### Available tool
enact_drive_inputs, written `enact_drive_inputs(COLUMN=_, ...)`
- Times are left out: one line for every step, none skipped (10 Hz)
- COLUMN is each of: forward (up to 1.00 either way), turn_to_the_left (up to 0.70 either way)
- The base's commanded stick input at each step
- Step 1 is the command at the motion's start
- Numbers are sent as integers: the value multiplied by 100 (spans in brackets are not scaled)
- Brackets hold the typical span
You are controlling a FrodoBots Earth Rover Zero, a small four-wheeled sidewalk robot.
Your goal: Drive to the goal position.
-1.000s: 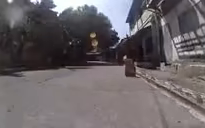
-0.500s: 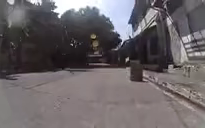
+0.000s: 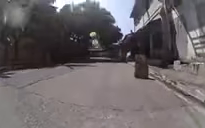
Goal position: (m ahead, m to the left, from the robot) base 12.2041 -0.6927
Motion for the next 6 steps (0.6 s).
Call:
enact_drive_inputs(forward=100, turn_to_the_left=0)
enact_drive_inputs(forward=100, turn_to_the_left=0)
enact_drive_inputs(forward=100, turn_to_the_left=0)
enact_drive_inputs(forward=100, turn_to_the_left=0)
enact_drive_inputs(forward=100, turn_to_the_left=0)
enact_drive_inputs(forward=100, turn_to_the_left=0)
